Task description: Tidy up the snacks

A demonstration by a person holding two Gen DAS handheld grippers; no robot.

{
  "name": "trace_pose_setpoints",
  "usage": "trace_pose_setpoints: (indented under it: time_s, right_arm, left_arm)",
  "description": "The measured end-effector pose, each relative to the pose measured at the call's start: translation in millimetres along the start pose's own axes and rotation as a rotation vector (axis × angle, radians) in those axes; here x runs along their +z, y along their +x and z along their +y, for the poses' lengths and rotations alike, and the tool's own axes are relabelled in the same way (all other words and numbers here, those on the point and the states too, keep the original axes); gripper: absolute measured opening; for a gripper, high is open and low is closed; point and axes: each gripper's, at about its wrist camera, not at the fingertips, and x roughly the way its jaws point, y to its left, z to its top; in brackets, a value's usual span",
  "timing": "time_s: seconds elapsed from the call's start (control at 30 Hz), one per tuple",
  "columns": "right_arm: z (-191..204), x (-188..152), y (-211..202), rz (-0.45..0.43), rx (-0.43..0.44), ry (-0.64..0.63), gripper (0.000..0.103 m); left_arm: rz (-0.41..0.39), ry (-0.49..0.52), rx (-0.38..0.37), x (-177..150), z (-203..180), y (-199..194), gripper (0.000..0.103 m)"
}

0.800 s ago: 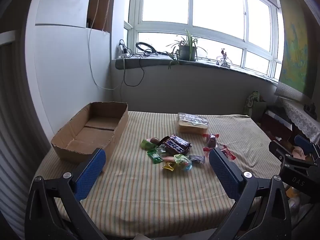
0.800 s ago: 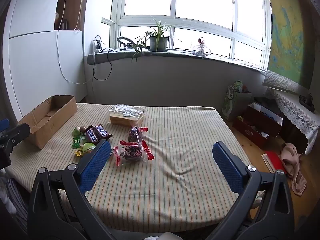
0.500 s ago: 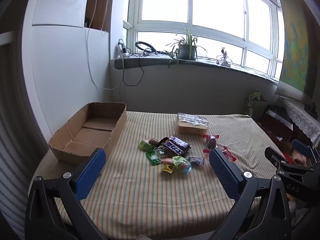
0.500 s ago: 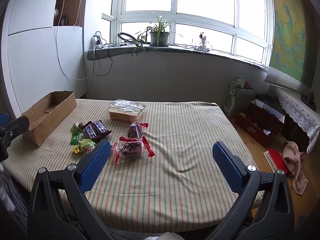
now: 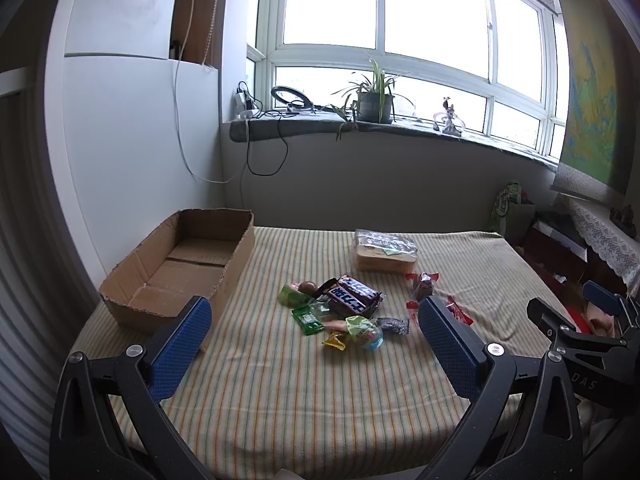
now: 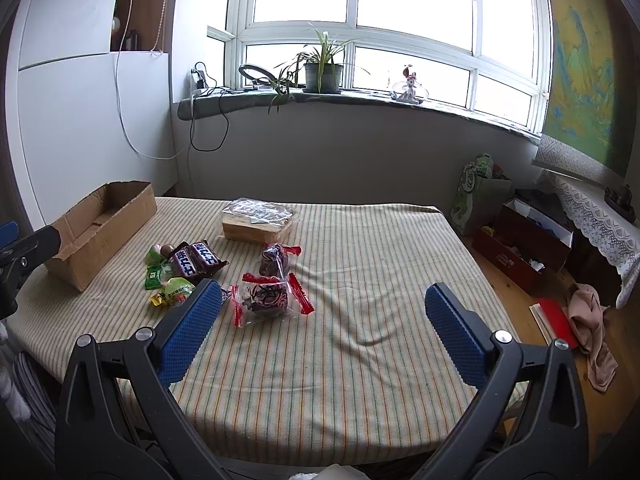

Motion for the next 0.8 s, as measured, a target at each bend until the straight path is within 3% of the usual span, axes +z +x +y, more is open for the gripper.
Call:
trace_pose_setpoints:
  time_s: [0.8]
  right_arm:
    - [6.6, -5.5, 5.6, 0.011, 0.005, 0.001, 0.103]
  left_arm:
    - [0.002, -0.007, -0.006, -1.8, -1.8, 2.8, 0.103]
